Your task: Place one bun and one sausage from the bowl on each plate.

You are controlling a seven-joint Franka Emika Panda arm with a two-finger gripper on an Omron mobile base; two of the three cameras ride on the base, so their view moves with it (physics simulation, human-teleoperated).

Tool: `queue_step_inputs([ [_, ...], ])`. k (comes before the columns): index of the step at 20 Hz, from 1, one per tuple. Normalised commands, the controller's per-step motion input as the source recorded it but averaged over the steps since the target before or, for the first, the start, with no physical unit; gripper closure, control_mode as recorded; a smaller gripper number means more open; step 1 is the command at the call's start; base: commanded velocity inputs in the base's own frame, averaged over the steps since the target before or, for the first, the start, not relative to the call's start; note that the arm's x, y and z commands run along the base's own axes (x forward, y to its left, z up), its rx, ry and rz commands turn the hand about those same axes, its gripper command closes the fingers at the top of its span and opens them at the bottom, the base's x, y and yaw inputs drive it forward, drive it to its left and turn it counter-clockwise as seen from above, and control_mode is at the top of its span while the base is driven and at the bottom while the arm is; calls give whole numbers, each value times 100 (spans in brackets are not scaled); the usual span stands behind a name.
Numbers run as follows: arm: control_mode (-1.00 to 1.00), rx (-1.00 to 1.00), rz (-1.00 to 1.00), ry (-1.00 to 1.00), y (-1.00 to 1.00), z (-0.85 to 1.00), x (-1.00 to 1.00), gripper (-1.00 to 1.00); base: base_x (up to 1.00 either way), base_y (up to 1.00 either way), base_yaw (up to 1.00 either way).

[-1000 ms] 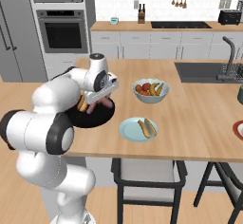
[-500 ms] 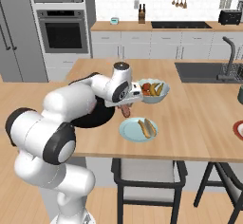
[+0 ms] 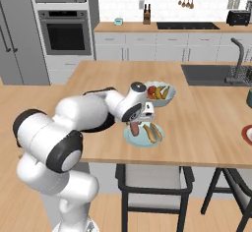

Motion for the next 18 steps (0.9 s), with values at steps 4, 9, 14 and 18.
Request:
queue_step_inputs([
  [4, -100, -2, 0, 1, -23, -58, 0, 100, 0, 0, 0],
  [9, -100, 0, 1, 3, 3, -30, 9, 100, 0, 0, 0],
  [14, -100, 0, 1, 0, 0, -9, 24, 100, 0, 0, 0],
  [18, -100, 0, 3, 0, 0, -3, 28, 100, 0, 0, 0],
])
